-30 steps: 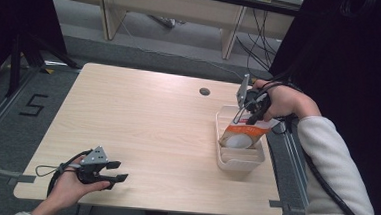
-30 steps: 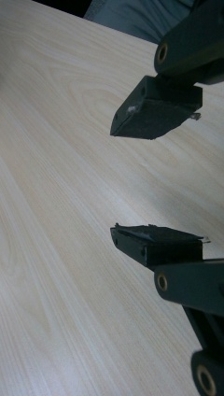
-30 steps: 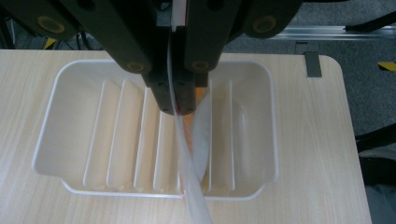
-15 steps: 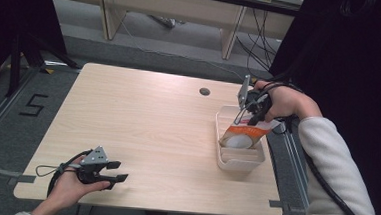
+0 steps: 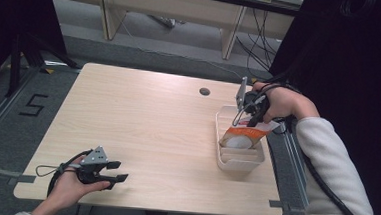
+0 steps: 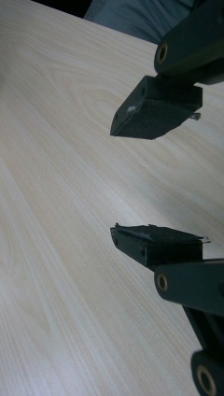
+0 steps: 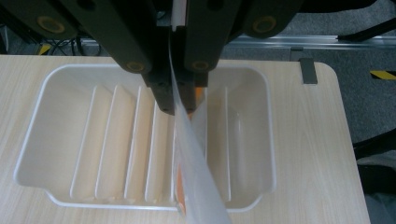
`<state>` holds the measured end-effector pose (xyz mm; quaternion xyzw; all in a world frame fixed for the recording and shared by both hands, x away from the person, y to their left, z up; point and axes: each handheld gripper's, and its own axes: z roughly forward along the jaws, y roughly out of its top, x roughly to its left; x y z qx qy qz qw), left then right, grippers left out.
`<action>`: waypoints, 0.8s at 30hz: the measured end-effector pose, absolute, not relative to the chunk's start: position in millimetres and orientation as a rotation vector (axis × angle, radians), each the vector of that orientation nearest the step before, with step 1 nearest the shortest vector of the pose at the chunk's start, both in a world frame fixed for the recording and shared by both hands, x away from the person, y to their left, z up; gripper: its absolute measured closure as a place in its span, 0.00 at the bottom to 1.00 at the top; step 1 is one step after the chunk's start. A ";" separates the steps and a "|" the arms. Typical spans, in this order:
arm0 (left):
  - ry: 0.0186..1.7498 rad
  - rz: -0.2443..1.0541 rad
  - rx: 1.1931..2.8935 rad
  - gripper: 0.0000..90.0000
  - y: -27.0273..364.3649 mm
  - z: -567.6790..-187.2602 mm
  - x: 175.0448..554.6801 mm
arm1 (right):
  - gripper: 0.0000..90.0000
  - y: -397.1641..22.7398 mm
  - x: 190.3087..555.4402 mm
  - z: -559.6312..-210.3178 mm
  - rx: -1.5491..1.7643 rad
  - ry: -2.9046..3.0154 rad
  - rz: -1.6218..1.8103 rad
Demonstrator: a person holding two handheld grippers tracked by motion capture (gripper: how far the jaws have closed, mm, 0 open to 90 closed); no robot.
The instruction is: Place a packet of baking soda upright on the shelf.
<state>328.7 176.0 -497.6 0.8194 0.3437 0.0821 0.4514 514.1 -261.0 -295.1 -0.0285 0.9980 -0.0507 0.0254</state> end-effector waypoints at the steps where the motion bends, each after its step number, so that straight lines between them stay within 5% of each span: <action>1: 0.848 0.204 2.026 0.49 176.0 -497.7 328.7 | 1.00 -260.9 513.7 -295.7 -0.078 3.084 -0.166; 24: 0.852 0.202 2.019 0.49 175.4 -497.9 328.5 | 1.00 -256.5 515.0 -310.4 -0.064 3.096 -0.206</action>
